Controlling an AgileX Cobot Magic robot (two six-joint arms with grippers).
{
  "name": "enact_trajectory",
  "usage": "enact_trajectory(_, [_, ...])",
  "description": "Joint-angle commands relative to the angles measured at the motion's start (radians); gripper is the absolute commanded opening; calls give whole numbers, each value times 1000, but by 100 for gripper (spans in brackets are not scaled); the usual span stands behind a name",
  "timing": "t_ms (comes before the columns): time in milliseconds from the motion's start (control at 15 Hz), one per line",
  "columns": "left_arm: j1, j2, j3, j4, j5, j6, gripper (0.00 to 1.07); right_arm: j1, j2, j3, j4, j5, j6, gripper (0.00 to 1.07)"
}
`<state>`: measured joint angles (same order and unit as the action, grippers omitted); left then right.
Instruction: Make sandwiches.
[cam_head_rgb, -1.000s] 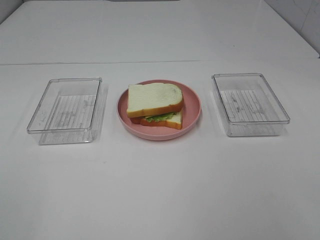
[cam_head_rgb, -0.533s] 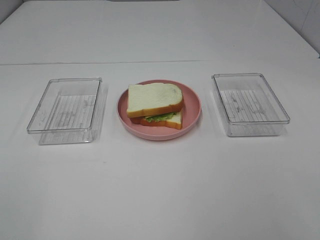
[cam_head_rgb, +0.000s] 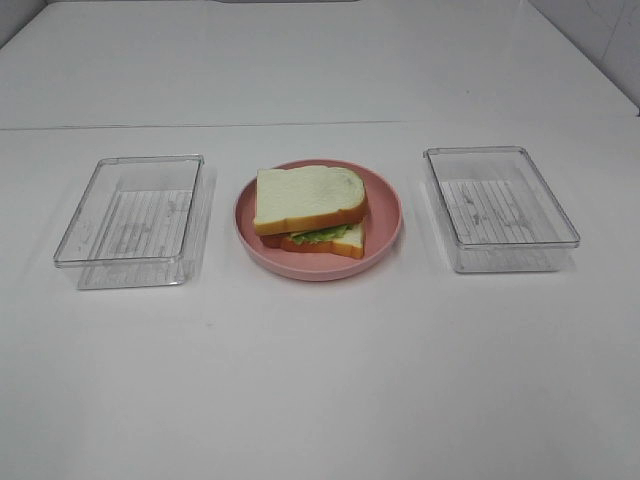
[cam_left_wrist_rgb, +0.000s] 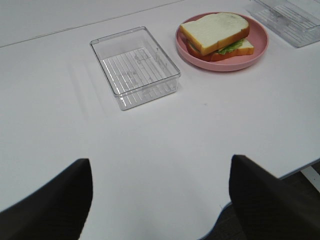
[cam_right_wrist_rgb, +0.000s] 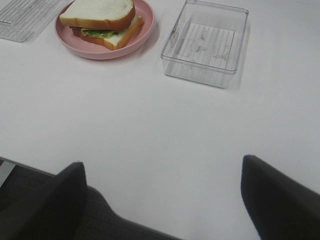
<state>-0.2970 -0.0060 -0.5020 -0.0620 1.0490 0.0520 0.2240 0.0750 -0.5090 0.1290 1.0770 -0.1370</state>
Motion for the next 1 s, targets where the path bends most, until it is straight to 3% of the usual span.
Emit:
enact_trajectory(67, [37,-22,2,-3,-9,0,73,-6,-7,3,0,-12,-7,79])
enact_trajectory(133, [96,-22,2,-3,-9,0,73,-27,-7,3,0,-12,-7,79])
enact_trajectory(200, [217,-22,2,-3,-9,0,73,-99,-7,3,0,-12,-7,79])
enact_trajectory(333, [275,-22,2,-3,-9,0,73,-191,-7,3,0,-12,-7,79])
enact_trajectory(467, [278,-23,2,-3,-9,0,73,-250,-9,3,0,-12,-7,79])
enact_trajectory(1000, [278,-24,2,-3,-9,0,73,-247,-95,3,4,-12,-5,79])
